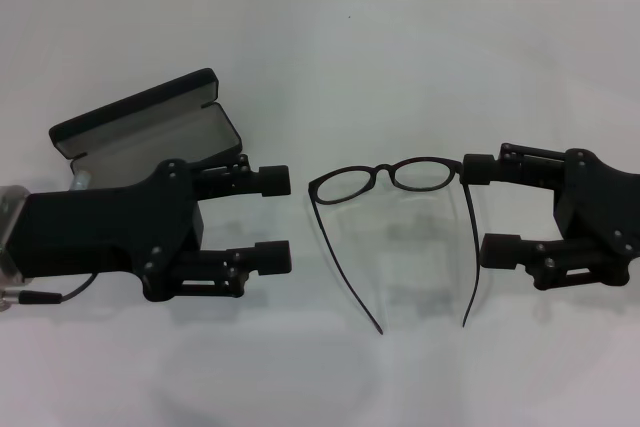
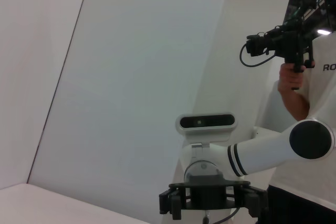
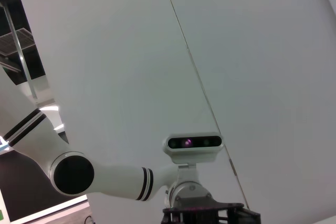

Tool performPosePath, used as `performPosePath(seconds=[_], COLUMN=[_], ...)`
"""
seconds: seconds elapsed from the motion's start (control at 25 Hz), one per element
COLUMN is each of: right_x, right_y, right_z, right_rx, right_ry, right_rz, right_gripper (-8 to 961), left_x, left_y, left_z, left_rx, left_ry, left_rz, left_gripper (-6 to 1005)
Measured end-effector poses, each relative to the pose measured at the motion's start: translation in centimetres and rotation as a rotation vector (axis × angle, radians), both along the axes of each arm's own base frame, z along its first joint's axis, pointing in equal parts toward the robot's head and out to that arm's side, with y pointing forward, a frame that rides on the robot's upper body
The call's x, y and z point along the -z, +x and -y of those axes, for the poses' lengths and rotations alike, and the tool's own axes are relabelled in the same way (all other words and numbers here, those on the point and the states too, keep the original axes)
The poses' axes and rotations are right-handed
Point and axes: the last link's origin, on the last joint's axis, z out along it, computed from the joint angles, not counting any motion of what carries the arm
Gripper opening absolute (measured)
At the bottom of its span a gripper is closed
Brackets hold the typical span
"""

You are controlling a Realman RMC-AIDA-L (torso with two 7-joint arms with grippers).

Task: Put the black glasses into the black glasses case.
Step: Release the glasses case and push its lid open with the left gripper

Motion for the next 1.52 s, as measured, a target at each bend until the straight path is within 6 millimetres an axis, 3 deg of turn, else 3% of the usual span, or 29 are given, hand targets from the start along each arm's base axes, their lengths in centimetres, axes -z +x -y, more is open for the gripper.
performPosePath(seconds=[0.52,0.64,0.76,0.96,1.08,1.28,1.52], right_x=[0.1,0.1,0.1,0.4,0.5,0.6,0.5], right_y=[0.1,0.3,0.8,2.5,3.1,3.9,4.3], right_z=[0.0,-0.2,-0.3,-0.4,-0.3,-0.2,0.1], right_rx=[0.010,0.026,0.053,0.142,0.173,0.220,0.237], right_ry=[0.005,0.022,0.039,0.083,0.098,0.123,0.128], right_rz=[0.001,0.009,0.023,0.067,0.078,0.084,0.084], right_gripper=[870,870,870,870,869,869,869], left_x=[-0.2,-1.3,-3.7,-8.3,-9.5,-8.6,-6.6], left_y=[0.1,0.9,2.5,5.3,6.1,7.5,7.5], left_z=[-0.3,-1.6,-3.1,-5.0,-5.9,-7.0,-8.6], left_rx=[-0.013,-0.044,-0.062,-0.115,-0.207,-0.255,-0.261], left_ry=[0.015,0.016,0.038,0.195,0.298,0.450,0.491], left_rz=[0.009,-0.015,-0.091,-0.327,-0.532,-0.878,-1.038], left_gripper=[787,787,783,726,672,674,648])
